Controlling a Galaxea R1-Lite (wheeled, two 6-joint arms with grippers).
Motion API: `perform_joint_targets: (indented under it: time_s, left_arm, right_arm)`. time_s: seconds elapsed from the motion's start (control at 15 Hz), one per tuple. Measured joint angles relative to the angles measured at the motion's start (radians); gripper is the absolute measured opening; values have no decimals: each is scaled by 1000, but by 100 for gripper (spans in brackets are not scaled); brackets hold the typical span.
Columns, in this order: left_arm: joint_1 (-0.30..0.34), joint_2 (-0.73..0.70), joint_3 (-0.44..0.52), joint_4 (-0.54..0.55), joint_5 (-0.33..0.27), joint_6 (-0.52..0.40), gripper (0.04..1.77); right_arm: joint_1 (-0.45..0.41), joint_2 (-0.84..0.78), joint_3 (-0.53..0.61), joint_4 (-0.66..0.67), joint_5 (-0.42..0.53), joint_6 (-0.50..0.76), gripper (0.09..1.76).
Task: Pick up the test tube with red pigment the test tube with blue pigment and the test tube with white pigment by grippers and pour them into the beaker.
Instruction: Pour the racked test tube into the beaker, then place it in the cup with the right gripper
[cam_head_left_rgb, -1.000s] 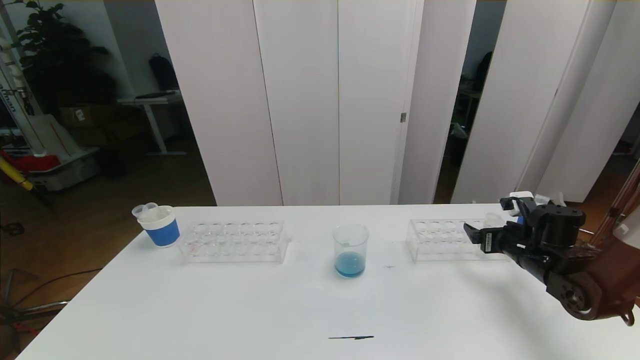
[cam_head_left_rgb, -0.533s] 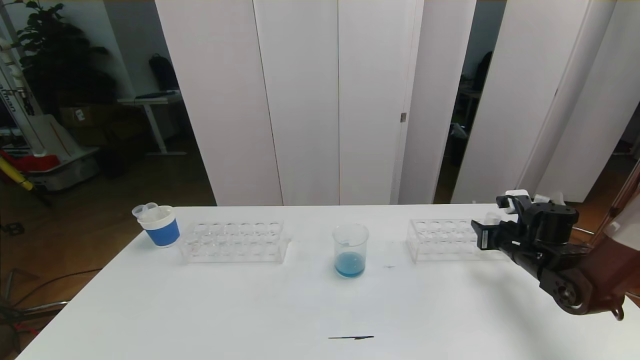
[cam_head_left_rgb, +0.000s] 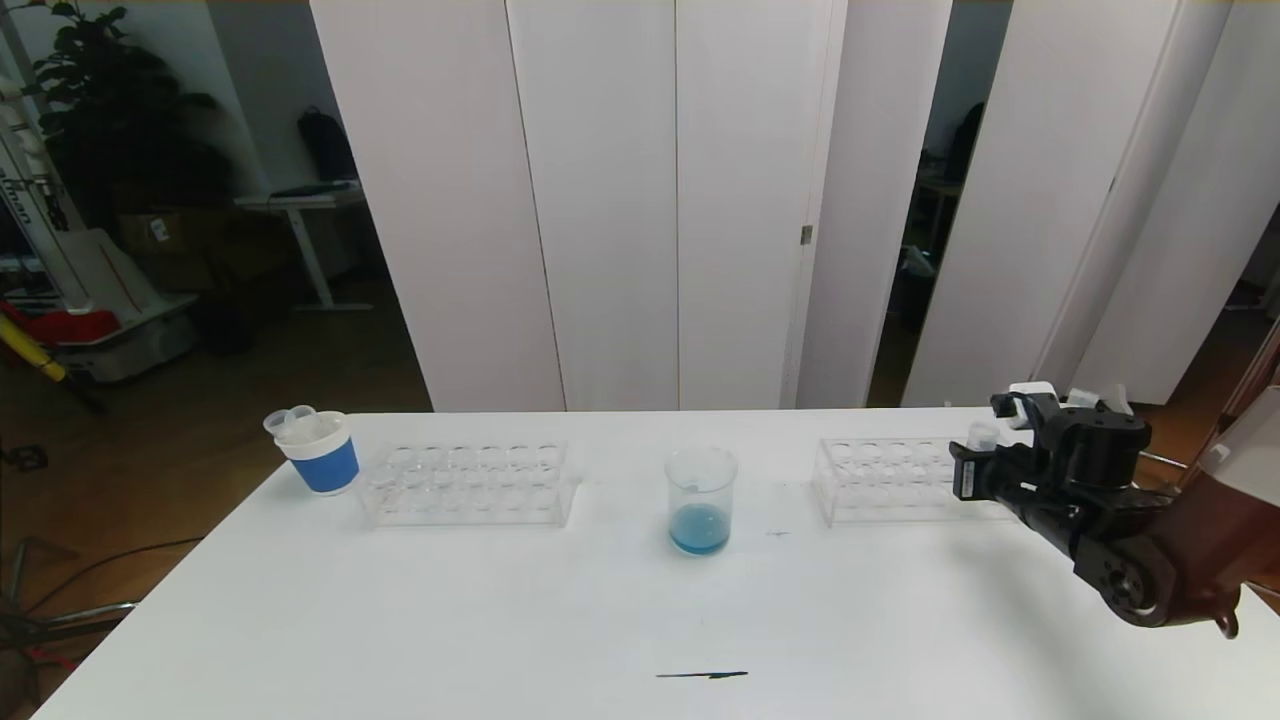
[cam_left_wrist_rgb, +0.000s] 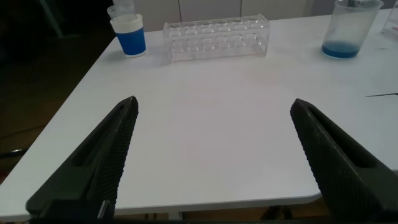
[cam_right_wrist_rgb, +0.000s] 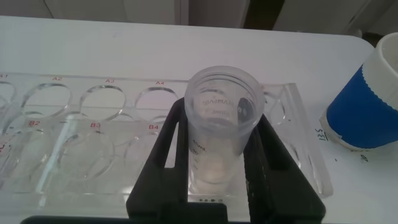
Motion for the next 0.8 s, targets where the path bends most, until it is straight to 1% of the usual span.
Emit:
perform_joint_targets:
  time_s: [0.47, 0.8]
  left_arm:
    - [0, 0, 0, 0, 0, 0, 175]
    - [0, 0, 0, 0, -1, 0, 175]
  right_arm:
    - [0, -21, -4, -14, 1, 2, 58]
    - [-1, -89, -14, -9, 8, 7, 58]
